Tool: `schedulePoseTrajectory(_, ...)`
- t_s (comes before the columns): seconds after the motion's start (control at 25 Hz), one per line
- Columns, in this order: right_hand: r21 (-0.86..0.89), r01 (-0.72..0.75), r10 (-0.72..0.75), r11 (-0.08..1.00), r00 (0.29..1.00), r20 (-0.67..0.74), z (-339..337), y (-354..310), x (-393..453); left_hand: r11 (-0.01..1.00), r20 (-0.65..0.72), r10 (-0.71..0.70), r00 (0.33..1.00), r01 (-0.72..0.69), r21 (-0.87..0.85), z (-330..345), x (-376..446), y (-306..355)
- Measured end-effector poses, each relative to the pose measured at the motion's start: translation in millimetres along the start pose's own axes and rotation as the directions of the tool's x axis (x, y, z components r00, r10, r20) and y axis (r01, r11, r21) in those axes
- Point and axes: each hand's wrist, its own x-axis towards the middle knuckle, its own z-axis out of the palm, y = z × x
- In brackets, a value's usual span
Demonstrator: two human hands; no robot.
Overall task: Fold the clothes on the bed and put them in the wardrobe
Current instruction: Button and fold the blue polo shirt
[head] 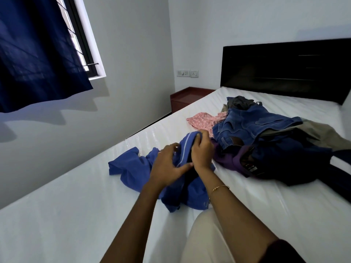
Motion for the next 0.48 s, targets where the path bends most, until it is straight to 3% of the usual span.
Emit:
schedulePoseTrajectory(0.08,0.038,0.087,-0.091,0.996,0.987,0.135,-2,-11,5,0.968,0.027,-0.086,0.996,0.077,0.241,5,13,3)
schedulePoseTrajectory(0.12,0.044,0.147,-0.154,0.988,0.958,0.244,-8,-15,9,0.948,0.001,-0.158,0.987,0.151,0.281,3,19,0)
schedulePoseTrajectory(0.2,-0.104,0.335,-0.247,0.936,0.841,0.482,-21,-9,16,0.936,-0.075,-0.325,0.943,0.332,0.119,-7,28,2)
schedulePoseTrajectory(0.28,-0.397,0.49,-0.191,0.776,0.782,0.593,-37,4,28,0.889,-0.162,-0.456,0.875,0.441,-0.125,-20,41,15)
schedulePoseTrajectory(0.32,-0.52,0.466,-0.125,0.716,0.818,0.561,-44,13,37,0.847,-0.166,-0.521,0.837,0.484,-0.221,-28,52,20)
schedulePoseTrajectory(0.4,-0.608,0.167,0.083,0.776,0.929,0.36,-60,20,43,0.74,-0.069,-0.624,0.778,0.56,-0.373,-40,63,31)
schedulePoseTrajectory(0.44,-0.543,-0.052,0.238,0.838,0.931,0.279,-64,19,45,0.692,0.028,-0.64,0.768,0.591,-0.416,-43,63,36)
schedulePoseTrajectory(0.48,-0.432,-0.281,0.422,0.857,0.864,0.274,-63,17,49,0.647,0.131,-0.636,0.761,0.618,-0.447,-45,60,46)
